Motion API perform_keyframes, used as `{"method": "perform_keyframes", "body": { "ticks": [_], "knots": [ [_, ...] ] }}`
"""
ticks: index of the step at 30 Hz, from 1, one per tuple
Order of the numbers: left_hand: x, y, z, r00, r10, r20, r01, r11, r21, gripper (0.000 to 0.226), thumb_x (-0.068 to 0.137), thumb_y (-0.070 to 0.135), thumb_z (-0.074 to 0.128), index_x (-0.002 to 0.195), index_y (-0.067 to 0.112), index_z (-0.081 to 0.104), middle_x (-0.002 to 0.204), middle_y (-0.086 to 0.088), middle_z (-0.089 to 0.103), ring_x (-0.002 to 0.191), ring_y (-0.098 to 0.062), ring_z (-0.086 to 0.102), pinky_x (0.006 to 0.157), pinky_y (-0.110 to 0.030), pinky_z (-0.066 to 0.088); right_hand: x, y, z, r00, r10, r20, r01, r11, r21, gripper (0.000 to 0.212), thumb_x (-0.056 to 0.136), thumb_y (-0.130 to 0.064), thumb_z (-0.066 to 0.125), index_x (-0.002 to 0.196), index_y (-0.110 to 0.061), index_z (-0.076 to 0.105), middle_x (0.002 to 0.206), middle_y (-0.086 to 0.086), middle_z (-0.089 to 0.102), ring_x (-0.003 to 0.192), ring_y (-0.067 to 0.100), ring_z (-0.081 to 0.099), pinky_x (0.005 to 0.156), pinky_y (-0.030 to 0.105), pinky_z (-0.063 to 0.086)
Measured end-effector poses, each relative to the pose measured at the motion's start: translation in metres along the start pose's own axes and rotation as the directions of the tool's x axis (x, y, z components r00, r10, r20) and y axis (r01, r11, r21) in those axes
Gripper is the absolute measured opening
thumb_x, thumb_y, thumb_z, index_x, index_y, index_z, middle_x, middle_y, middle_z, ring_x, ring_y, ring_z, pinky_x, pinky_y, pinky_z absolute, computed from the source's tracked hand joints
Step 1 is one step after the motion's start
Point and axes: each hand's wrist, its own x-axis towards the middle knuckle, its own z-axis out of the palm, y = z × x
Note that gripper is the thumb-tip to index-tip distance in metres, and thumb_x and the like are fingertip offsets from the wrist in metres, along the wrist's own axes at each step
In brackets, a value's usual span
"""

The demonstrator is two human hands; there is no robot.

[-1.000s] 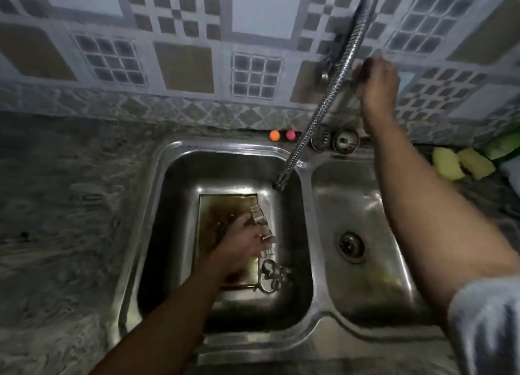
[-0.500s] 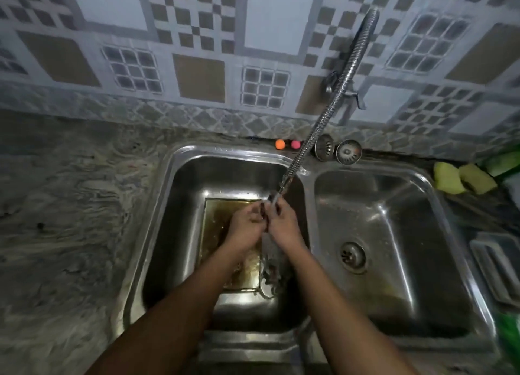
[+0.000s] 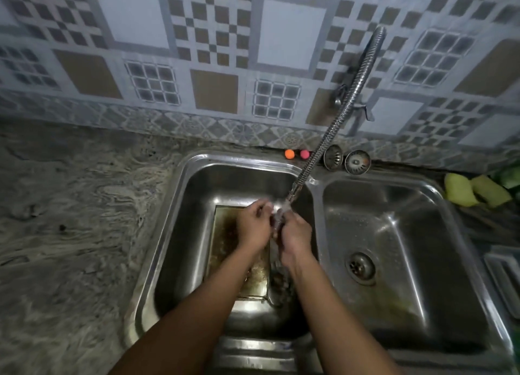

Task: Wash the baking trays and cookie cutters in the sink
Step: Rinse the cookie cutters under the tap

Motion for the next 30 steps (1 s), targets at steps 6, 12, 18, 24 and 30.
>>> {"method": "perform_keyframes", "body": {
  "ticks": [6, 12, 18, 24, 30],
  "knots": [
    [-0.005, 0.014, 0.042, 0.972, -0.126, 0.198, 0.145, 0.986, -0.083, 0.017, 0.096, 0.008, 0.059, 0.093, -0.002, 0.071, 0.07, -0.005, 0.068, 0.06, -0.015, 0.061, 0.051, -0.021, 0.049, -0.01, -0.001, -0.015, 0.978, -0.125, -0.168, 0.147, 0.981, 0.128, 0.034, 0.101, -0.031, 0.048, 0.081, -0.014, 0.07, 0.075, 0.005, 0.073, 0.076, 0.024, 0.069, 0.068, 0.036, 0.053],
    [0.006, 0.004, 0.025, 0.975, -0.192, 0.107, 0.201, 0.977, -0.078, 0.026, 0.099, 0.008, 0.047, 0.086, 0.006, 0.069, 0.078, -0.009, 0.07, 0.073, -0.022, 0.063, 0.062, -0.025, 0.048, -0.015, -0.01, -0.013, 0.985, -0.01, 0.169, 0.008, 1.0, 0.014, 0.018, 0.096, -0.015, 0.061, 0.108, -0.006, 0.071, 0.099, 0.017, 0.072, 0.08, 0.024, 0.067, 0.061, 0.029, 0.055],
    [0.004, 0.005, 0.019, 0.969, -0.168, 0.184, 0.205, 0.957, -0.205, 0.023, 0.102, 0.01, 0.046, 0.111, 0.019, 0.065, 0.111, -0.01, 0.071, 0.105, -0.022, 0.067, 0.096, -0.035, 0.052, -0.002, -0.001, 0.009, 0.999, -0.005, -0.041, 0.007, 1.0, 0.03, 0.011, 0.09, -0.013, 0.066, 0.087, -0.009, 0.076, 0.083, 0.014, 0.075, 0.088, 0.032, 0.072, 0.075, 0.038, 0.056],
    [0.011, 0.005, 0.027, 0.944, -0.312, 0.109, 0.329, 0.918, -0.222, 0.027, 0.098, 0.019, 0.056, 0.077, 0.009, 0.071, 0.079, -0.012, 0.074, 0.077, -0.025, 0.07, 0.075, -0.037, 0.057, -0.011, -0.001, 0.0, 0.965, -0.255, 0.065, 0.262, 0.917, -0.302, 0.021, 0.096, -0.022, 0.058, 0.087, -0.012, 0.074, 0.081, 0.005, 0.074, 0.082, 0.02, 0.071, 0.073, 0.032, 0.056],
    [-0.011, -0.002, 0.04, 0.958, -0.215, 0.189, 0.238, 0.965, -0.109, 0.035, 0.1, 0.013, 0.041, 0.081, 0.008, 0.07, 0.068, -0.005, 0.066, 0.058, -0.013, 0.059, 0.049, -0.022, 0.045, 0.0, -0.016, -0.019, 0.989, -0.113, -0.1, 0.089, 0.97, -0.225, 0.036, 0.097, -0.028, 0.052, 0.073, -0.007, 0.07, 0.062, 0.007, 0.067, 0.06, 0.023, 0.062, 0.053, 0.028, 0.045]
  ]
}}
